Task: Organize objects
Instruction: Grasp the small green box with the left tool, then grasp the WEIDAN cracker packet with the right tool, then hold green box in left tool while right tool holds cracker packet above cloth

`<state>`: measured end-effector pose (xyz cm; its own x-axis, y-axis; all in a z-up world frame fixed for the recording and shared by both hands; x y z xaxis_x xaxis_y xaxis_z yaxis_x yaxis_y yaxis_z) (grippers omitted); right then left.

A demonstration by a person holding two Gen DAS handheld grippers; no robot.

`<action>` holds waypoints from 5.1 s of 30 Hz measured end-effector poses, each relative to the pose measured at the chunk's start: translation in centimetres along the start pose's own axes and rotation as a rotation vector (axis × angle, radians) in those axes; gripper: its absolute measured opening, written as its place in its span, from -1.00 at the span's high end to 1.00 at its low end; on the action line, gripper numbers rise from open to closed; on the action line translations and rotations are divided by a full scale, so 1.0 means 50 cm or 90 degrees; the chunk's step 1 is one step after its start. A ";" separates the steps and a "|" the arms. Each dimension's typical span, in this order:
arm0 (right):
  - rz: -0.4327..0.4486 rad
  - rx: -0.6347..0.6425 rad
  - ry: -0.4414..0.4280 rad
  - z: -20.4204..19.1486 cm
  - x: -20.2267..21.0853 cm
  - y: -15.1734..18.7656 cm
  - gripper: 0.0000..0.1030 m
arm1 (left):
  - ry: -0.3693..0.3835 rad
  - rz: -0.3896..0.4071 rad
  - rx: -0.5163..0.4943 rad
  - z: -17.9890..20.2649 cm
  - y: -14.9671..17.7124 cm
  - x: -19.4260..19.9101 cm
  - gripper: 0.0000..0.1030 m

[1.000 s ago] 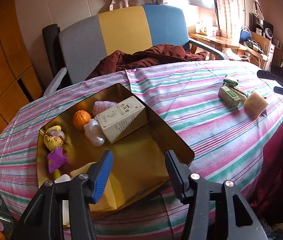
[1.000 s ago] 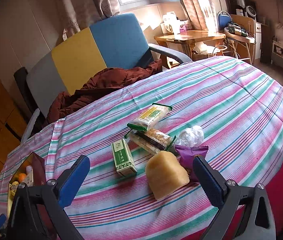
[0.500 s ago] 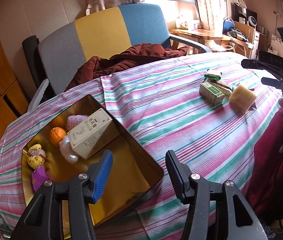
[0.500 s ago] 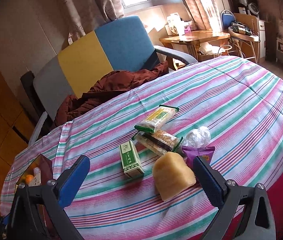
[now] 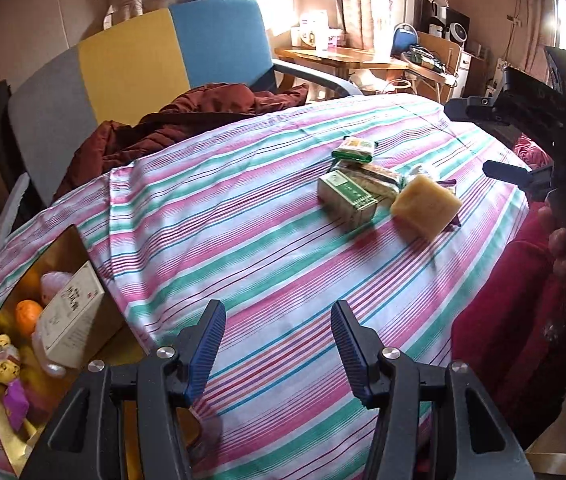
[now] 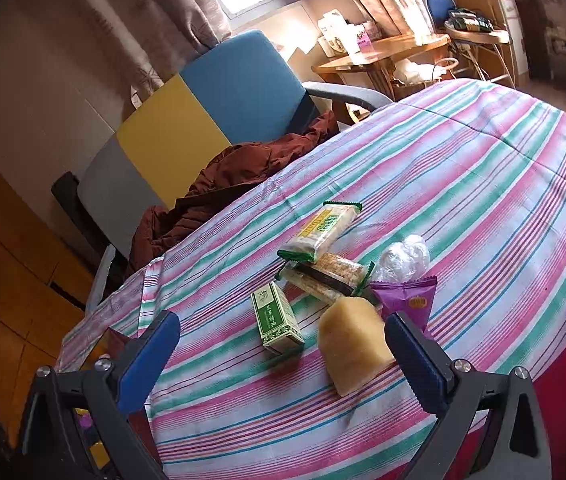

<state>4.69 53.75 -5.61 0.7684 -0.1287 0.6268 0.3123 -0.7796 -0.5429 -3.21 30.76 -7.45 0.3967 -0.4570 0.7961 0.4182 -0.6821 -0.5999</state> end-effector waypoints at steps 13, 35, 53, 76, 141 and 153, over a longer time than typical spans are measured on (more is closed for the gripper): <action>0.044 -0.106 0.031 0.115 0.028 -0.056 -1.00 | 0.108 -0.048 0.104 0.023 -0.093 -0.118 -0.08; -0.006 -0.116 -0.013 0.119 -0.001 -0.048 -1.00 | 0.116 -0.124 0.091 0.063 -0.187 -0.340 0.40; -0.110 0.029 0.085 0.014 -0.135 -0.115 -1.00 | 0.059 -0.081 0.096 -0.016 -0.008 -0.199 0.40; -0.186 0.185 0.160 -0.063 -0.283 -0.115 0.14 | 0.085 -0.044 0.116 -0.022 0.007 -0.196 0.38; -0.309 0.429 0.135 -0.159 -0.347 0.147 0.08 | 0.037 -0.011 0.116 -0.006 0.052 -0.166 0.37; -0.284 0.453 0.151 -0.154 -0.334 0.142 0.09 | 0.045 -0.024 0.127 -0.008 0.046 -0.159 0.41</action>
<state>-10.23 45.66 -15.61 0.3802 -0.0885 0.9206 0.8916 -0.2295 -0.3903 -5.72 32.58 -15.12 0.3228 -0.4769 0.8175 0.5883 -0.5756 -0.5680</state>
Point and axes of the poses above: each gripper's, at about its wrist camera, not at the fingertips, and x roughly against the way its jaws point, z to its right, y to its underside, the point moved 4 cm from there along -x, roughly the way its jaws point, and after that the axes turned 4 degrees about -x, right-handed, at the moved point
